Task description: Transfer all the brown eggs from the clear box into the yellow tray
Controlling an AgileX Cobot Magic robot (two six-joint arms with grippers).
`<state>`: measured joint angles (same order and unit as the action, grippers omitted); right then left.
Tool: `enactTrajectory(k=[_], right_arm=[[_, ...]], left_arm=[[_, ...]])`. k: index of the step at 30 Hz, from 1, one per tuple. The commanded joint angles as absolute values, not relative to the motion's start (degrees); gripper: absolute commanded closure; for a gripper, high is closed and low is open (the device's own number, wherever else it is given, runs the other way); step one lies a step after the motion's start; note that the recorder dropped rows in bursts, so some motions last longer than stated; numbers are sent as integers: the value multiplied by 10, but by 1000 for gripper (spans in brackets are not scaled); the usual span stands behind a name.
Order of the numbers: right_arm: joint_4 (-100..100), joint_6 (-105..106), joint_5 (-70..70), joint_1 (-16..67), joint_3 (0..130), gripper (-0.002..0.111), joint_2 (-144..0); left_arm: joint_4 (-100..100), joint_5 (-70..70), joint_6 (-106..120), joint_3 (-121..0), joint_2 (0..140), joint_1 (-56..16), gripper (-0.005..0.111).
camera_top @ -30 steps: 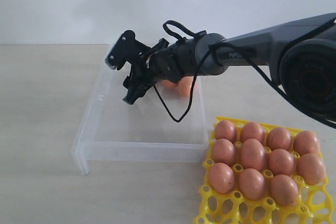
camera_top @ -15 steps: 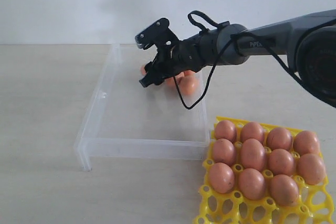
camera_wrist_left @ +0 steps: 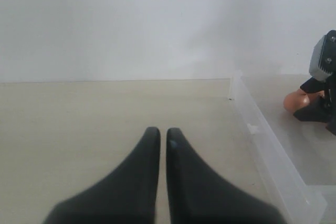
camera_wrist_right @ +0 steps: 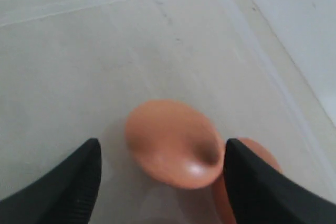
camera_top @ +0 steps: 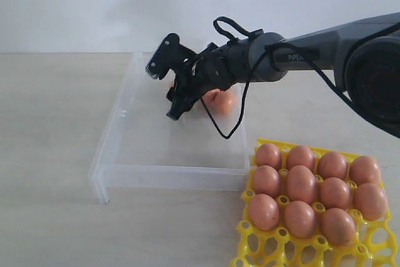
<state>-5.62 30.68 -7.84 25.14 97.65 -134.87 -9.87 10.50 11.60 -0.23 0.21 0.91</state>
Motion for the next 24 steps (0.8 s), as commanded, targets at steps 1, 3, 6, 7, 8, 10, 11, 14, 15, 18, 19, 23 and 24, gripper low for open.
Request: enactTrajectory(k=[1, 3, 6, 7, 8, 10, 11, 14, 15, 18, 19, 23, 24], right_arm=[[-59, 414, -95, 272, 980, 49, -1344], [-59, 418, -87, 274, 980, 49, -1344], [-59, 418, -75, 273, 980, 49, -1345], [-59, 418, -72, 272, 980, 49, -1345], [-59, 418, -70, 270, 980, 49, -1345], [-59, 418, -58, 270, 980, 49, -1345], [-56, 414, -51, 270, 980, 49, -1345], [32, 261, -7, 270, 980, 49, -1345], [46, 227, 0, 270, 980, 49, -1345], [47, 235, 0, 270, 980, 49, -1345], [47, 251, 7, 270, 980, 49, -1345], [47, 279, 14, 269, 980, 49, -1349], [47, 279, 17, 269, 980, 49, -1352]], left_arm=[[-98, 104, 116, 0, 0, 7, 103], [-98, 104, 116, 0, 0, 7, 103], [-98, 104, 116, 0, 0, 7, 103], [-98, 104, 116, 0, 0, 7, 103], [-98, 104, 116, 0, 0, 7, 103], [-98, 104, 116, 0, 0, 7, 103], [-98, 104, 116, 0, 0, 7, 103], [-98, 104, 116, 0, 0, 7, 103], [-98, 104, 116, 0, 0, 7, 103], [-98, 104, 116, 0, 0, 7, 103], [-98, 104, 116, 0, 0, 7, 103], [-98, 104, 116, 0, 0, 7, 103], [-98, 104, 116, 0, 0, 7, 103]])
